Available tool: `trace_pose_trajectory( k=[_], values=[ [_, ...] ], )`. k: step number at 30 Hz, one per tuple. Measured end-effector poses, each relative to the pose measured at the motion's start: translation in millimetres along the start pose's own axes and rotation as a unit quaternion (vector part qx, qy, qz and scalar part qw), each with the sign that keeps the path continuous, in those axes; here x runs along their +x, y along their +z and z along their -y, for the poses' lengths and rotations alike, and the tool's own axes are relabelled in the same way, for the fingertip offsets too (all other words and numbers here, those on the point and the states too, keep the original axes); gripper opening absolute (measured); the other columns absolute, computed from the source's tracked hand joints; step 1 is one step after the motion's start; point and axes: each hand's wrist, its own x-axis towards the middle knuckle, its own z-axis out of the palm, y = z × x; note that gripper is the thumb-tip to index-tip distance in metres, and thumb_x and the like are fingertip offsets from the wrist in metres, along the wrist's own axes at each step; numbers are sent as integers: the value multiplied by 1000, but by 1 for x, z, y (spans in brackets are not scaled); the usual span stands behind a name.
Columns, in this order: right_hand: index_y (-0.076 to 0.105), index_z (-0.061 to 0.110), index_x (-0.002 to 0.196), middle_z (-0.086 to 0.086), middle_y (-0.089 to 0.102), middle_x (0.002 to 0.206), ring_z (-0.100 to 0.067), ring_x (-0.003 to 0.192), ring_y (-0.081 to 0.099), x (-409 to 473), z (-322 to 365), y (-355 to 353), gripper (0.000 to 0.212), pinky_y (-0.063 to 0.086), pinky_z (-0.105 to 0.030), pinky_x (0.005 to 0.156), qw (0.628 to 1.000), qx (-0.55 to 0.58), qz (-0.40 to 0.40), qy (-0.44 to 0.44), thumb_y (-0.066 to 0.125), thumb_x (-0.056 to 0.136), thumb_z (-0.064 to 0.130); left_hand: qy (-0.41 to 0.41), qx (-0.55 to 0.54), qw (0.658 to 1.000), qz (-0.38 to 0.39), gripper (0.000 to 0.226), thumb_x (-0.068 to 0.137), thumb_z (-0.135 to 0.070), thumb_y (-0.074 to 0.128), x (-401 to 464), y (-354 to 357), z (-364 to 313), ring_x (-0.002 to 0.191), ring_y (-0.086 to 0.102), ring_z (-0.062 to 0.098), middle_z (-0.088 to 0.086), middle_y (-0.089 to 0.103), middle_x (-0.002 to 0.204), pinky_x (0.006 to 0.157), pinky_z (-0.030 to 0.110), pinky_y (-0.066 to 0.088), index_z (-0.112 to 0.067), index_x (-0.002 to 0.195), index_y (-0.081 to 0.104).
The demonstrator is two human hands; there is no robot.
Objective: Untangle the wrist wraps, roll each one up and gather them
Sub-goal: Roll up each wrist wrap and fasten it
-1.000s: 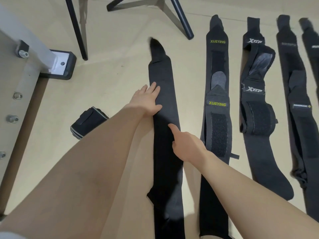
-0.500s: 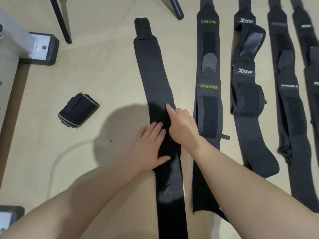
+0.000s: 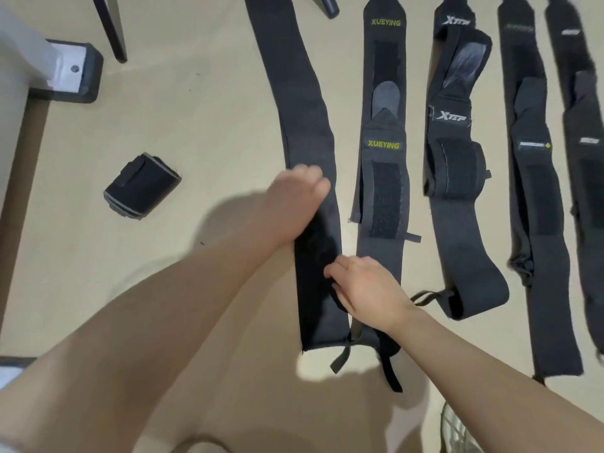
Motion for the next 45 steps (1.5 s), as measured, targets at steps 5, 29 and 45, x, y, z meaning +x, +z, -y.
trace_pose_trajectory(
  k=[5,29,45],
  values=[
    [66,18,80,2,58,80,-19,74,57,-28,9,20,37,50,-29,65,994,-54,88,-42,76,62,49,115,-188,971,97,32,79,-29,37,-90,-2,-59,61,58,22,4,60,72,55,27,47,-13,71,64],
    [65,21,100,1,59,106,-22,95,54,-38,33,25,18,32,-25,74,988,-42,111,101,52,87,17,-159,-298,905,260,13,94,-14,52,-147,-16,-102,144,16,18,3,17,156,107,33,31,-3,92,58],
    [51,16,110,-1,62,106,-22,97,56,-36,28,30,18,40,-32,80,989,55,86,108,46,98,27,-194,-243,932,188,8,87,-9,63,-159,-12,-120,133,40,35,19,42,144,102,41,39,-1,88,66]
  ],
)
